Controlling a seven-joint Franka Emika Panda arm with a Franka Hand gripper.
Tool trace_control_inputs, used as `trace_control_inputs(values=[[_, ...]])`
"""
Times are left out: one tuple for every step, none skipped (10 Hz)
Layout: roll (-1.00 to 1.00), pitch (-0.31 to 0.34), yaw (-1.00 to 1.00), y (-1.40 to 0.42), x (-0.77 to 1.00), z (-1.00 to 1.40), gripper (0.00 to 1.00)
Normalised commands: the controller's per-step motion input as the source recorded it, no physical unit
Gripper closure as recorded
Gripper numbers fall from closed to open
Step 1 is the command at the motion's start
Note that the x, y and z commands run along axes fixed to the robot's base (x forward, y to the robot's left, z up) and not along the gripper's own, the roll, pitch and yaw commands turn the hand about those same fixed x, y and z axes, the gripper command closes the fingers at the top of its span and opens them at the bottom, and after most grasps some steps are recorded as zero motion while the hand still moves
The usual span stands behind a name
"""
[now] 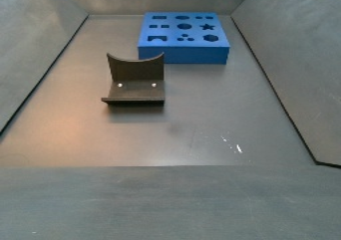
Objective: Insert the double-square object.
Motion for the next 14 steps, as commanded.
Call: trace_control_inputs(values=[[0.0, 0.0, -0.99, -0.01, 0.07, -0.21, 1.0], [0.0, 0.0, -0.93, -0.01, 0.15, -0.23, 1.0], [0.0, 0.0, -0.8, -0.01, 0.31, -0.22, 1.0], [0.01, 0.0, -0.77, -0.01, 0.35, -0.25, 1.0], [0.02, 0.0, -0.67, -0.02, 0.47, -0.26, 1.0], [0.04, 0.0, -0.71, 0.0, 0.42, -0.32, 1.0], [0.07, -0.011, -0.86, 0.0, 0.26, -0.41, 1.0], [0.05, -0.027, -1.0, 0.0, 0.0, -0.4, 1.0], [0.05, -0.027, -1.0, 0.0, 0.0, -0.4, 1.0], [0.04, -0.029, -1.0, 0.0, 0.0, -0.4, 1.0], [0.05, -0.026, -1.0, 0.0, 0.0, -0.4, 1.0], [0.05, -0.02, -1.0, 0.0, 0.0, -0.4, 1.0], [0.05, -0.007, -1.0, 0.0, 0.01, -0.39, 1.0], [0.05, -0.009, -1.0, 0.0, 0.0, -0.4, 1.0]])
